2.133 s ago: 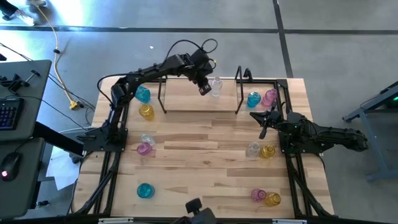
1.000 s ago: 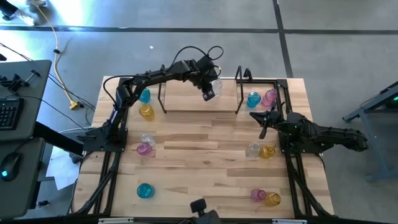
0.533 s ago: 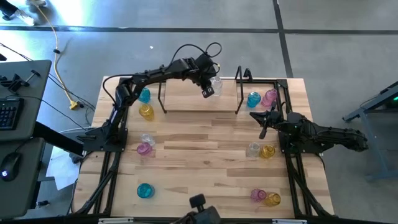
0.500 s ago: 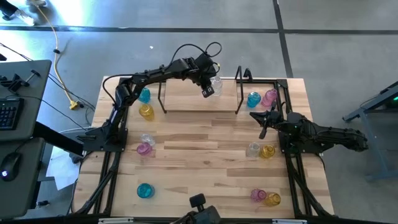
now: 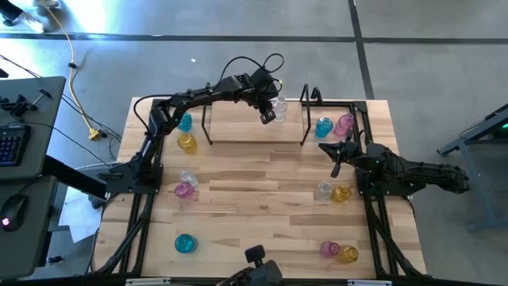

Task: Sort vases onto shelf
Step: Put the bottom transparent vase on the shelf

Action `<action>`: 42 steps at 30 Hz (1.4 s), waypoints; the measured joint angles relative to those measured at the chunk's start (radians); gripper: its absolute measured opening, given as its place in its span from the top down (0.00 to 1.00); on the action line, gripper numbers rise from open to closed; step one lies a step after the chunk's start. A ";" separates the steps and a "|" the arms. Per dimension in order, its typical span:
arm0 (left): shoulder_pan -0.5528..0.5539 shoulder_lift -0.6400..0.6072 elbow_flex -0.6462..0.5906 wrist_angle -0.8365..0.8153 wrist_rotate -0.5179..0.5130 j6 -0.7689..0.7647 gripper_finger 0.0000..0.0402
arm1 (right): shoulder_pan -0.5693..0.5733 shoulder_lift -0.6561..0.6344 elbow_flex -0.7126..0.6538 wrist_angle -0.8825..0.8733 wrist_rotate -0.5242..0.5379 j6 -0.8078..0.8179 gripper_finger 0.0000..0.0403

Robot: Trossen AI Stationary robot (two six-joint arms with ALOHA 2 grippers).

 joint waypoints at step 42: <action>-0.004 0.033 0.001 0.114 0.098 -0.090 1.00 | 0.000 0.000 0.000 0.000 0.000 0.000 1.00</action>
